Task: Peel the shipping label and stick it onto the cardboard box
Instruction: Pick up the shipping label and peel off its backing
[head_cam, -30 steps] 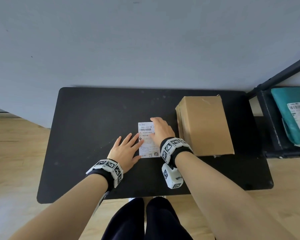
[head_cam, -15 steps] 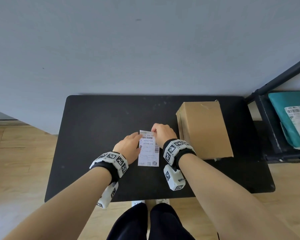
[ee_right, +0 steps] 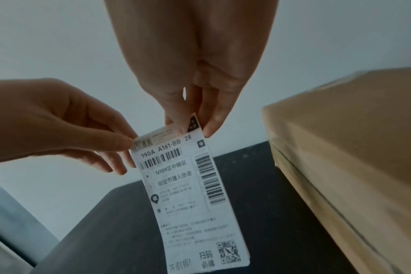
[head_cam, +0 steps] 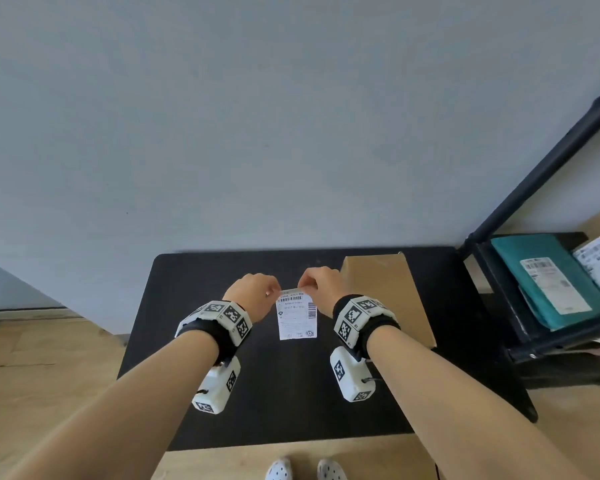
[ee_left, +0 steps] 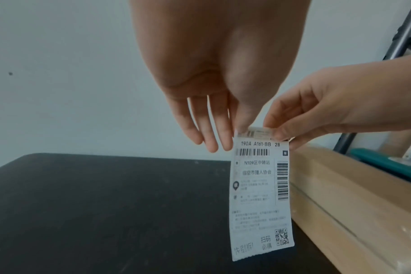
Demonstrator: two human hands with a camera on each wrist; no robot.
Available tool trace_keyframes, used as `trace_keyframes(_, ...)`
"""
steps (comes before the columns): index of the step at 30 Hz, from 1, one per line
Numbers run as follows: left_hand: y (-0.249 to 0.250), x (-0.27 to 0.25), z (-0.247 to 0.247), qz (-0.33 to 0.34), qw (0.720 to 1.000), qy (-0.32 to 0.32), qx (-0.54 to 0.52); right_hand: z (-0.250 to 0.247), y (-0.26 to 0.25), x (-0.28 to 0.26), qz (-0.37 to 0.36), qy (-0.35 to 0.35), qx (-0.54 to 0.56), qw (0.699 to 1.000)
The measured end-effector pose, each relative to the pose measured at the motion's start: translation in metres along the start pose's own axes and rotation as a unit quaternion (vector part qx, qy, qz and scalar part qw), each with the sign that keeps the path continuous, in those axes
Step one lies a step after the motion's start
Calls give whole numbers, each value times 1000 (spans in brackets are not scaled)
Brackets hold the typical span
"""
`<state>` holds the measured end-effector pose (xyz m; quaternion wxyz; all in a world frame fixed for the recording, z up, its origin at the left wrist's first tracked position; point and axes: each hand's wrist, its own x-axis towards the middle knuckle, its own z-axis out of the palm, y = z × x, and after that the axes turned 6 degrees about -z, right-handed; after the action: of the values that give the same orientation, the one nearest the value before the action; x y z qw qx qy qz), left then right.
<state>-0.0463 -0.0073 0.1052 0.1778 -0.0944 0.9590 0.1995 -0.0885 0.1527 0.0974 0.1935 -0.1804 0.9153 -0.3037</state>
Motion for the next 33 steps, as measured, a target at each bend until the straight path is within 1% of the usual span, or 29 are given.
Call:
trace_keyframes(7, 18, -5, -26, -12, 998, 42, -37, -33, -12, -1, -32, 42, 1, 999)
trace_keyframes(11, 23, -7, -36, -29, 995, 76, -65, -46, -17, -3, -42, 102, 0, 994)
trace_keyframes(13, 23, -9, -39, -40, 991, 87, -91, -50, -19, -4, -50, 112, 6, 992)
trace_keyframes(16, 25, -10, -42, -43, 984, 101, -138, -49, -23, -5, -63, 94, 17, 993)
trace_keyframes(20, 33, -13, -42, -25, 977, 102, -184, -41, -29, -8, -75, 60, 82, 992)
trace_keyframes(25, 40, -13, -41, -1, 975, 99, -200, -37, -28, -11, -68, 61, 179, 980)
trace_keyframes(33, 47, -12, -36, 0, 967, 85, -241, -38, -21, -16, -60, 55, 221, 972)
